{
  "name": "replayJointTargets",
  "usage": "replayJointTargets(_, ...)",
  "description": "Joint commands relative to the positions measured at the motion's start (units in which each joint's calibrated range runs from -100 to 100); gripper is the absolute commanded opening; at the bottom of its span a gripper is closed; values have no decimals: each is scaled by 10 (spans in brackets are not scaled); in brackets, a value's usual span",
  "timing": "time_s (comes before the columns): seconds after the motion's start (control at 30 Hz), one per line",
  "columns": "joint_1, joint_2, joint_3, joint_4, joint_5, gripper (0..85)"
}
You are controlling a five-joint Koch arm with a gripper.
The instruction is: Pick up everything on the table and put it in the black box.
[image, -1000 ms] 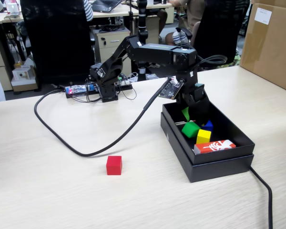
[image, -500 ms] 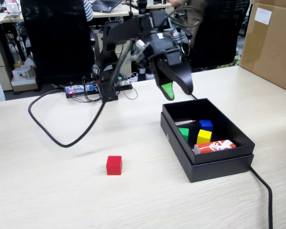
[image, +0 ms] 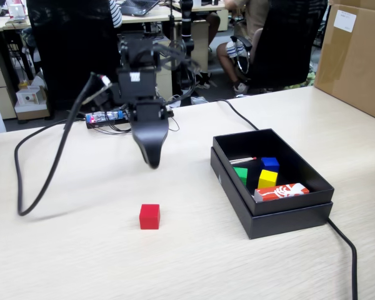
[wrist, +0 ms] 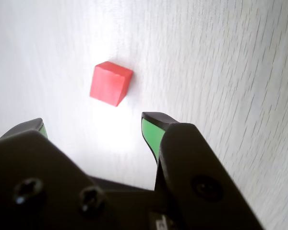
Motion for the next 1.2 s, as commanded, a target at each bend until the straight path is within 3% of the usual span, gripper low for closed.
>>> replayJointTargets(0.0,-5,39,41,-1,-5,416)
replayJointTargets(0.5,-17,235,149,1,-4,411)
replayJointTargets(0.8,-9,271,175,1,-2,172)
replayJointTargets(1.0,2,120,128,0,-2,161)
replayJointTargets(1.17,51,-101,66,0,1,161)
